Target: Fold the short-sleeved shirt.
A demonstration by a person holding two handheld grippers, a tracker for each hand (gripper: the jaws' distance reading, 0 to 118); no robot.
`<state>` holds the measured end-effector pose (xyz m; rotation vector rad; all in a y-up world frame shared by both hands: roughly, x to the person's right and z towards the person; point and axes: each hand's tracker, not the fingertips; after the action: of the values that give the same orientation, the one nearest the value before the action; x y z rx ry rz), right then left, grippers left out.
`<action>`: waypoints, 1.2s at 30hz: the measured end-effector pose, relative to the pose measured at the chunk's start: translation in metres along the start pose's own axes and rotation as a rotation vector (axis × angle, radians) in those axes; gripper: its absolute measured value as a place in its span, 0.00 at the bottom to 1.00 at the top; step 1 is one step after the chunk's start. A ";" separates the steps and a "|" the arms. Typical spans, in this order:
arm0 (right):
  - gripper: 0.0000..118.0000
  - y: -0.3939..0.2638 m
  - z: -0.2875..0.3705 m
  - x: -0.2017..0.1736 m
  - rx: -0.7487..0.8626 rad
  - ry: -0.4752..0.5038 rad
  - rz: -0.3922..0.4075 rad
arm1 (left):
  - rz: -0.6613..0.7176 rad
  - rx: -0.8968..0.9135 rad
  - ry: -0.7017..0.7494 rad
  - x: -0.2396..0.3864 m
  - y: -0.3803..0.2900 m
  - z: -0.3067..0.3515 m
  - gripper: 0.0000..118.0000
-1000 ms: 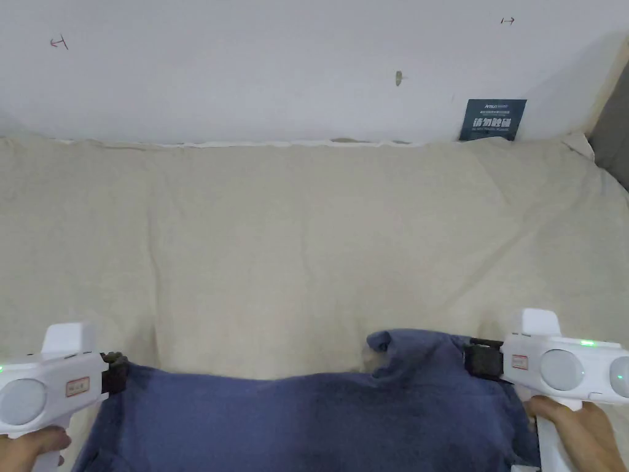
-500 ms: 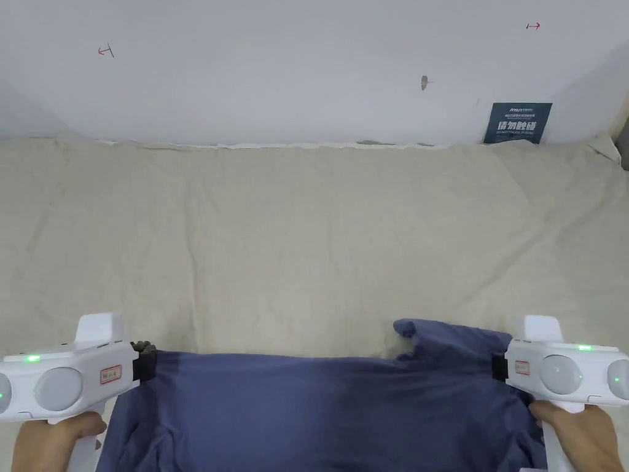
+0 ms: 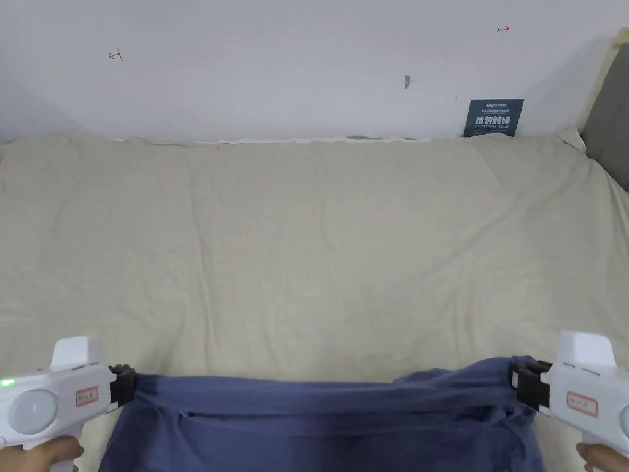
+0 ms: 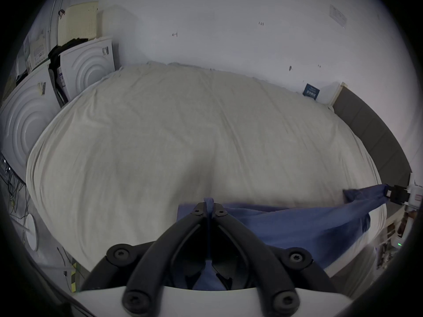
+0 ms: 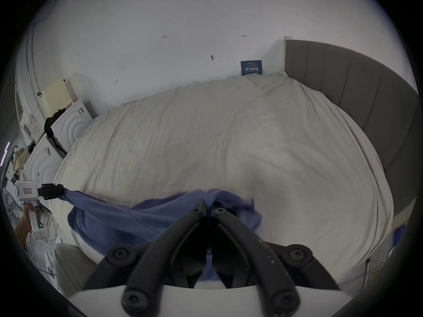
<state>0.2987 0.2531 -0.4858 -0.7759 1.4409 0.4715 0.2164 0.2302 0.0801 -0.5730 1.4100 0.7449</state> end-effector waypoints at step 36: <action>0.70 0.030 0.099 -0.118 0.700 -0.233 0.201 | -0.108 0.810 0.093 0.108 0.029 0.124 0.70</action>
<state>0.3339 0.3635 -0.3803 -0.0148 1.3407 0.1719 0.2774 0.3546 -0.0132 -0.0434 1.6023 0.0226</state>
